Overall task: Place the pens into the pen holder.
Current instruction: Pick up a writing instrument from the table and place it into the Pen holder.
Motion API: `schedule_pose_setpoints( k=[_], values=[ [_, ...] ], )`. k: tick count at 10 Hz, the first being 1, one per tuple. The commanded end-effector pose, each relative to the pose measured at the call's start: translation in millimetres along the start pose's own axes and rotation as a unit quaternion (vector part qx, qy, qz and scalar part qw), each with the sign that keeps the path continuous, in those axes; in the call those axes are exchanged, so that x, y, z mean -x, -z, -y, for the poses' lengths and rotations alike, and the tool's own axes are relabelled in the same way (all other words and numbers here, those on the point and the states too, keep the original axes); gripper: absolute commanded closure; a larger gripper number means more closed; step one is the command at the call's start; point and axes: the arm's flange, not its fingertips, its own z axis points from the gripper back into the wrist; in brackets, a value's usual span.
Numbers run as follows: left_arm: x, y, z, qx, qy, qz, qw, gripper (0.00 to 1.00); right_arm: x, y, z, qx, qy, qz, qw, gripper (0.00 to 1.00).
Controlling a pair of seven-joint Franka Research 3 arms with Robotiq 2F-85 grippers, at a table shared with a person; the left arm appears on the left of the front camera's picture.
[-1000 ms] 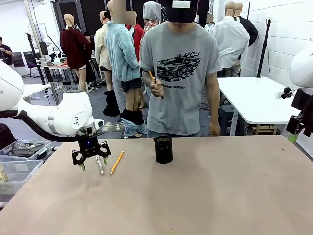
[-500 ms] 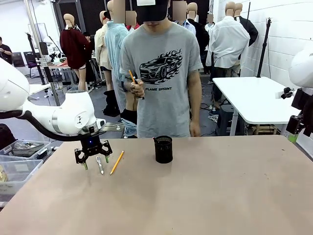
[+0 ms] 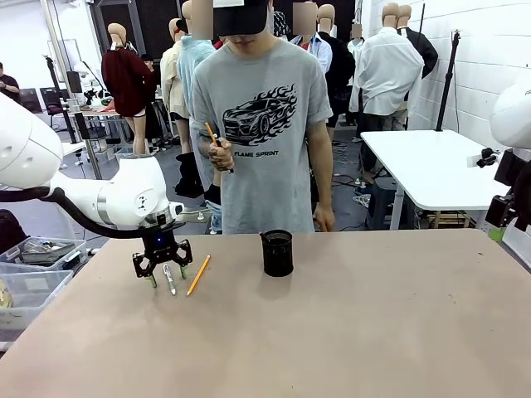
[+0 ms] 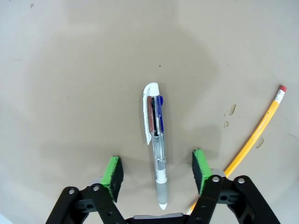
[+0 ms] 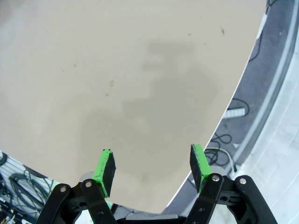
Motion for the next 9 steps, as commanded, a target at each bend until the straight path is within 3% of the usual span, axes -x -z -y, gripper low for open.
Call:
schedule_pose_setpoints(
  k=[1, 2, 3, 8, 9],
  values=[
    [-0.4, 1.7, 1.5, -0.009, -0.010, -0.007, 1.000, 0.71, 1.5, 3.2, 1.4, 0.011, -0.009, 0.002, 1.000, 0.20],
    [-1.1, 1.2, 1.0, -0.010, -0.009, -0.007, 1.000, 0.91, 1.5, 3.2, 1.4, 0.011, -0.009, 0.002, 1.000, 0.20],
    [-2.1, 1.7, 1.0, -0.012, -0.010, -0.008, 1.000, 1.00, 1.5, 3.2, 1.4, 0.011, -0.009, 0.002, 1.000, 0.20],
    [-1.8, 13.1, 5.1, -0.029, -0.005, -0.035, 0.999, 1.00, 1.5, 3.2, 1.4, 0.011, -0.009, 0.002, 1.000, 0.20],
    [3.9, 11.4, 1.9, -0.022, 0.034, -0.041, 0.998, 1.00, 1.5, 3.2, 1.4, 0.011, -0.009, 0.002, 1.000, 0.20]
  ],
)
